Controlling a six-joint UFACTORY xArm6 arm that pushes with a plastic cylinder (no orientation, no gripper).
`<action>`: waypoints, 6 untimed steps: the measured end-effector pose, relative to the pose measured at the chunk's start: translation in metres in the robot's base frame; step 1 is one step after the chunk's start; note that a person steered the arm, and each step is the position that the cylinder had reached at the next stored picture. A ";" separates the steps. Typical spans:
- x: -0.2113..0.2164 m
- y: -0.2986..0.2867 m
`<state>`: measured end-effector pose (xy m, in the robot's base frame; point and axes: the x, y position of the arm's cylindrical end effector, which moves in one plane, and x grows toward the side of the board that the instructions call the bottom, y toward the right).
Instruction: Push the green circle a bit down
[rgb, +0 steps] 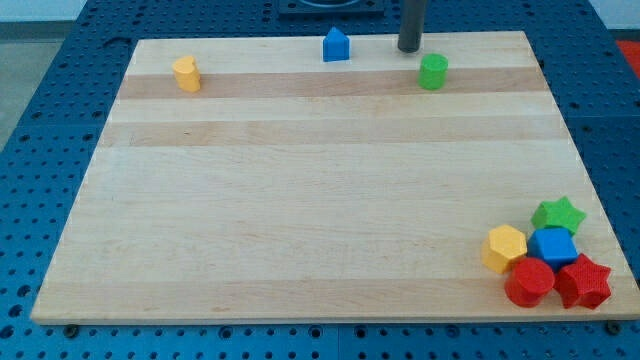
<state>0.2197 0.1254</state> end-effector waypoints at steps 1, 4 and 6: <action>0.000 0.020; 0.047 0.015; 0.064 0.004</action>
